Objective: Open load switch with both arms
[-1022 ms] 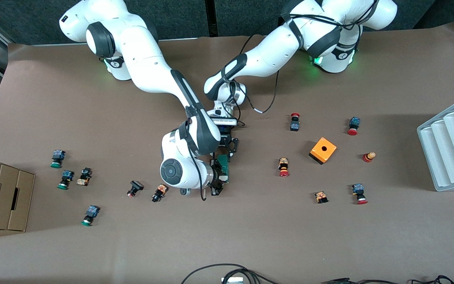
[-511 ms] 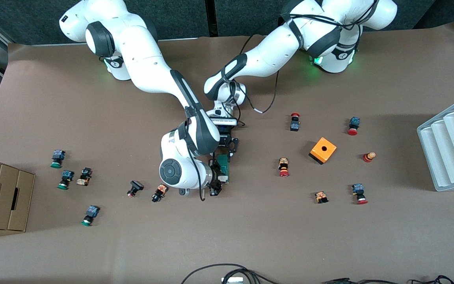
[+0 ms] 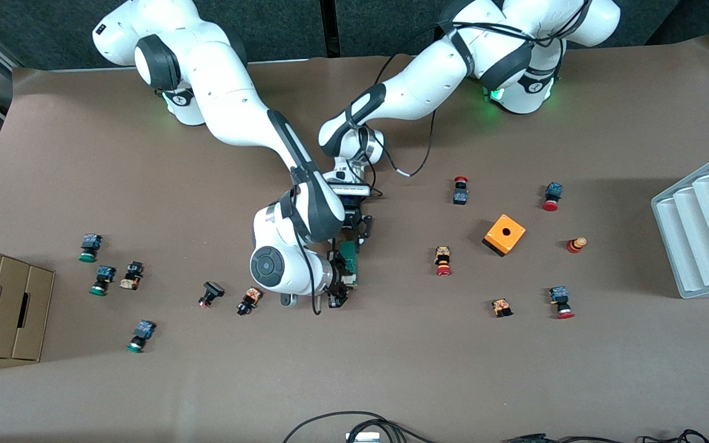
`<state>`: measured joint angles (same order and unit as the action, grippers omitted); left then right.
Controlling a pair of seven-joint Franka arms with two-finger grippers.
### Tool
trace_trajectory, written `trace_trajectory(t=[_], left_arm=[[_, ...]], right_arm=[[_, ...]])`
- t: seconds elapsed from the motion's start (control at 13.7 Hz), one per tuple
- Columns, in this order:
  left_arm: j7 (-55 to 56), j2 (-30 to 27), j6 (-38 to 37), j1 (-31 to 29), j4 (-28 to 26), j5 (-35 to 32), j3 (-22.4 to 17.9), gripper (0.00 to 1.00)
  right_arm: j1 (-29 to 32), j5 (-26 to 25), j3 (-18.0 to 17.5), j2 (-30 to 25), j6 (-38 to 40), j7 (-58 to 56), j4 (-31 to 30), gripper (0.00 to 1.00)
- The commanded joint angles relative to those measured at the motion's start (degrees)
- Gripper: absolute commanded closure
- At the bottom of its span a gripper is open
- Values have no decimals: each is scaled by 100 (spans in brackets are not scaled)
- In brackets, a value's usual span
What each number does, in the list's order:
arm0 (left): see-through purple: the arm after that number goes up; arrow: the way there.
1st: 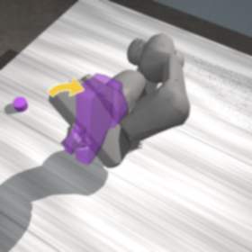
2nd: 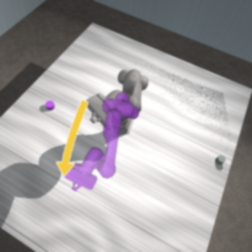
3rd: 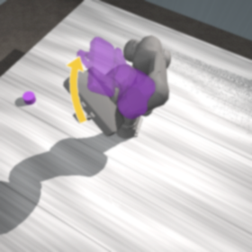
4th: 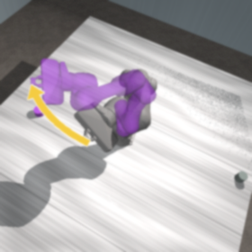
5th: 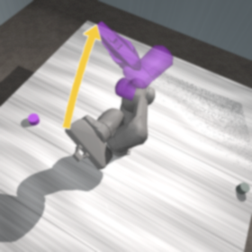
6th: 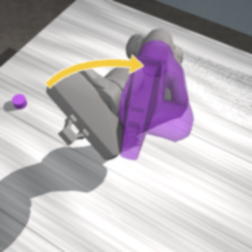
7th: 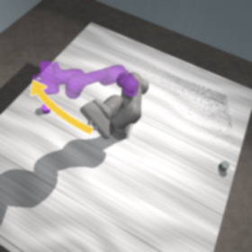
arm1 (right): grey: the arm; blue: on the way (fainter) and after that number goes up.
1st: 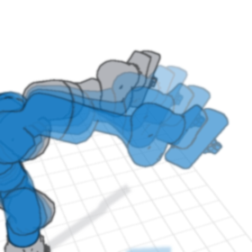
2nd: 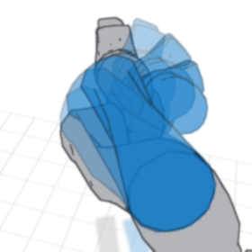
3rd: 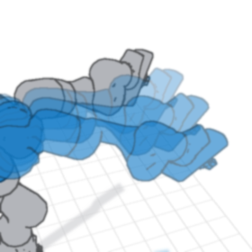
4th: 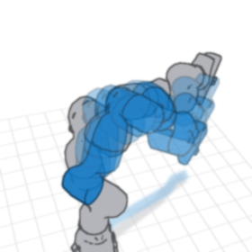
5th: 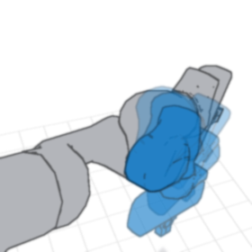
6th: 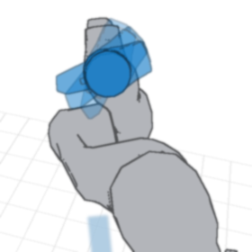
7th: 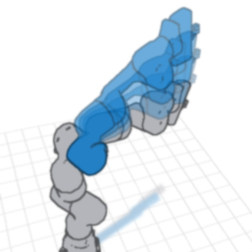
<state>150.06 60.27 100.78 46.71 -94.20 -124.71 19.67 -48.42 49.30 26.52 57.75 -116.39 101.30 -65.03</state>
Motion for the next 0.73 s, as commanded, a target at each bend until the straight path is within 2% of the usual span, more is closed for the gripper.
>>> trace_trajectory(t=[0.0,0.36,0.66], left_arm=[[102,116,-103,49,15,17,-33,32],[102,125,-103,49,24,17,-33,32],[102,125,-103,49,24,26,-33,32]], right_arm=[[-36,-122,-33,-35,-86,21,-63,65],[-54,-157,-42,-106,-33,30,-133,69],[-19,-447,-305,-211,-33,38,-291,69]])
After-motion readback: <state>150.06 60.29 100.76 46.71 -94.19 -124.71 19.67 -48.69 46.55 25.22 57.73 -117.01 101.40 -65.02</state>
